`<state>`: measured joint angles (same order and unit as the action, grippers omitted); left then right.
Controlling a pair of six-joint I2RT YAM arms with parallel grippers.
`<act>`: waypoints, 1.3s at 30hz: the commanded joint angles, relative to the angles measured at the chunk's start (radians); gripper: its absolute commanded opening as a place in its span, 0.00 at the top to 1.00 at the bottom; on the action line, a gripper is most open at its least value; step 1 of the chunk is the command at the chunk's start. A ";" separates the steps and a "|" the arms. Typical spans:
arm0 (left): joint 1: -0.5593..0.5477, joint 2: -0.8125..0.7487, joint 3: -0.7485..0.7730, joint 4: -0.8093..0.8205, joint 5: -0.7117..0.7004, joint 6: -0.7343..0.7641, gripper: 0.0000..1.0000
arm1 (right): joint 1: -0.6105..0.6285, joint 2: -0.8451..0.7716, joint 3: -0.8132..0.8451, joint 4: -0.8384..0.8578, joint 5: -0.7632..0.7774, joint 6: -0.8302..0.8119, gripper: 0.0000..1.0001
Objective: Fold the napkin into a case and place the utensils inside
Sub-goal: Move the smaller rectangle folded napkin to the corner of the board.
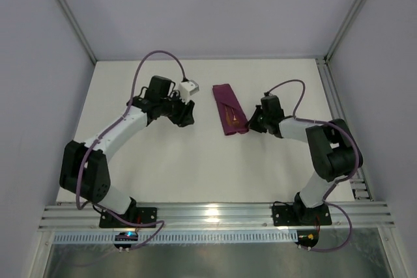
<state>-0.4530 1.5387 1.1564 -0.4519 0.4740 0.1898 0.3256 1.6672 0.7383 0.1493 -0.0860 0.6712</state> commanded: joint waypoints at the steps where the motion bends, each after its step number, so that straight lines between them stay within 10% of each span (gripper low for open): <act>1: 0.077 -0.069 0.035 -0.025 0.023 -0.009 0.57 | -0.068 0.080 0.168 -0.204 -0.033 -0.160 0.97; 15: 0.244 -0.193 0.016 -0.100 0.015 0.074 0.57 | -0.203 0.566 1.066 -0.888 -0.071 -0.510 0.97; 25: 0.312 -0.215 0.022 -0.156 -0.015 0.112 0.57 | -0.295 0.767 1.414 -1.016 0.118 -0.665 0.96; 32: 0.347 -0.209 0.042 -0.174 -0.032 0.114 0.57 | -0.310 0.767 1.471 -0.961 0.071 -0.768 0.47; 34: 0.353 -0.212 0.046 -0.186 -0.041 0.122 0.57 | -0.310 0.746 1.483 -0.967 0.066 -0.786 0.16; 39: 0.359 -0.230 0.055 -0.209 -0.106 0.114 0.53 | -0.310 0.552 1.399 -0.881 0.127 -0.736 0.01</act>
<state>-0.1024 1.3537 1.1667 -0.6392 0.4156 0.2977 0.0082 2.4176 2.1578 -0.8001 0.0040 -0.0757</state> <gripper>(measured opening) 0.456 0.989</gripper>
